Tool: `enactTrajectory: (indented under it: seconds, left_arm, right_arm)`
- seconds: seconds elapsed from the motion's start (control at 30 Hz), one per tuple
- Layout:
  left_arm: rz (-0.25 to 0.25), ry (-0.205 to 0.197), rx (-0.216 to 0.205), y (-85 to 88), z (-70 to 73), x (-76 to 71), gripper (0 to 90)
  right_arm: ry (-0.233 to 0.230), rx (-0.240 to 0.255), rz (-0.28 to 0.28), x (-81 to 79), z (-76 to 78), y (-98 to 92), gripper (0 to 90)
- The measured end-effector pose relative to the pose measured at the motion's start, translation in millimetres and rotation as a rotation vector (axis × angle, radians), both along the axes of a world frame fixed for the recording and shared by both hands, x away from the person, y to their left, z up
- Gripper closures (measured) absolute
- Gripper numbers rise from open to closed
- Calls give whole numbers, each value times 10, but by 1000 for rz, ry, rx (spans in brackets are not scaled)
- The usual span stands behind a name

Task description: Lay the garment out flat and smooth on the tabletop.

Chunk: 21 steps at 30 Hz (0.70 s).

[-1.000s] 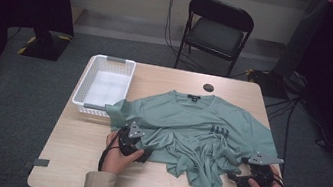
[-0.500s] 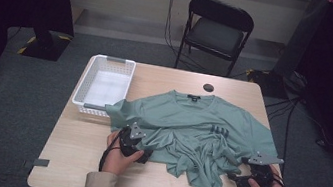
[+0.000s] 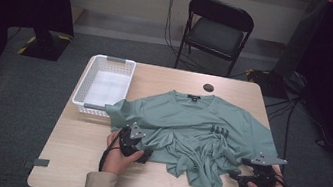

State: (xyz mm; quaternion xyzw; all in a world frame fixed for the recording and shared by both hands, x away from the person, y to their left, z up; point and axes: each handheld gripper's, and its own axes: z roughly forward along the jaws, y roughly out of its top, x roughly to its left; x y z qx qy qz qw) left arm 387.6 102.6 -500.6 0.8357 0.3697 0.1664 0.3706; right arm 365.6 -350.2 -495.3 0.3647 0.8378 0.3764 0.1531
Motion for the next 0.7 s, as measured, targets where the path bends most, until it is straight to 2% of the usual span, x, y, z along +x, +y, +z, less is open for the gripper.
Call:
enactTrajectory:
  seconds: [0.07,0.13,0.23,0.27,0.4,0.57,0.7]
  left_arm:
    - [0,0,-1,0,-1,0,138]
    - [0,-1,-1,0,-1,0,138]
    - [0,0,0,0,0,0,137]
    - [0,0,0,0,0,0,137]
    - [0,0,-1,0,-1,0,137]
    - [1,1,0,1,1,0,137]
    - [0,0,0,0,0,0,137]
  right_arm:
    - [-20,13,-7,-31,47,-13,241]
    - [-35,29,20,-64,94,-18,386]
    - [-45,34,64,-105,130,5,543]
    - [-42,23,81,-112,125,29,566]
    - [-32,4,77,-74,67,76,620]
    - [-12,-13,94,-83,65,64,803]
    - [6,-19,116,-125,54,51,877]
